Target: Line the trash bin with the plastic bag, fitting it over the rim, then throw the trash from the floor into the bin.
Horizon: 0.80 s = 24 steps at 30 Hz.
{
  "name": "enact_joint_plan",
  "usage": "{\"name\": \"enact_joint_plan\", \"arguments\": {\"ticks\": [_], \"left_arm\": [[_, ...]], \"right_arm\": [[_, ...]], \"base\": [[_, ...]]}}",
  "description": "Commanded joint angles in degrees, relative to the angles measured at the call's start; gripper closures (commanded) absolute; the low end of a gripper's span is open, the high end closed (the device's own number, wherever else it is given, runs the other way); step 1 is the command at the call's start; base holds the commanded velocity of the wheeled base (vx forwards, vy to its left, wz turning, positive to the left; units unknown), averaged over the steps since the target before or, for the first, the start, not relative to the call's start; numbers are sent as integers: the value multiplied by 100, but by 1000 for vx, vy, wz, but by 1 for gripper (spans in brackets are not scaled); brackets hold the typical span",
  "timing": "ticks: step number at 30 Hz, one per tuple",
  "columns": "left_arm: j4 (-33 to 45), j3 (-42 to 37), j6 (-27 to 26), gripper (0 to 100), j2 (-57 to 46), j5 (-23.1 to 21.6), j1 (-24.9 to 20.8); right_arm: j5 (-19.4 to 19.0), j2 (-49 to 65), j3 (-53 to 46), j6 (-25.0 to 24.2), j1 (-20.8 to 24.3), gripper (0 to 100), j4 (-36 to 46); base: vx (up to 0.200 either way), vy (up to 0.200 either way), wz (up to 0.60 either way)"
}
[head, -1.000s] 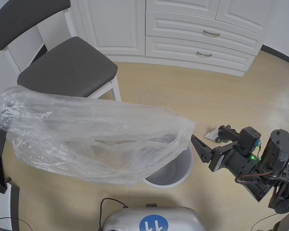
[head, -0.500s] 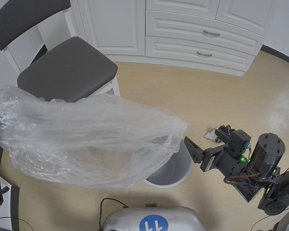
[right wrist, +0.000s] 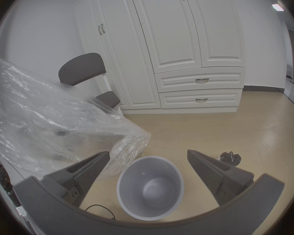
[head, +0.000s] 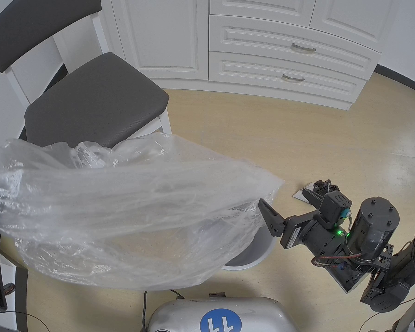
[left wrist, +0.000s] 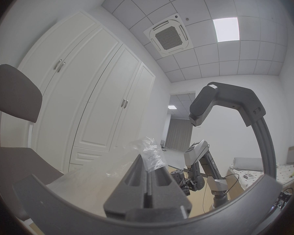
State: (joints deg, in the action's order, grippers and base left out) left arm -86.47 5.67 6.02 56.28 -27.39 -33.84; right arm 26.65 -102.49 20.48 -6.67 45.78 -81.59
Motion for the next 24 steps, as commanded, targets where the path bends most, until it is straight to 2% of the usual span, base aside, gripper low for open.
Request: {"name": "enact_joint_plan", "arguments": {"ticks": [1,19,24], "left_arm": [[-2,-31,-5,100,5,6,-88],[-19,-22,-5,100,-3,15,-281],[-19,-22,-5,100,-3,15,-325]], "right_arm": [[-2,-8,9,-1,10,0,-6],[-28,141,-62,43,81,0,-23],[-55,335,-9,254,125,0,-15]], "base": [[0,0,0],[0,0,0],[0,0,0]]}}
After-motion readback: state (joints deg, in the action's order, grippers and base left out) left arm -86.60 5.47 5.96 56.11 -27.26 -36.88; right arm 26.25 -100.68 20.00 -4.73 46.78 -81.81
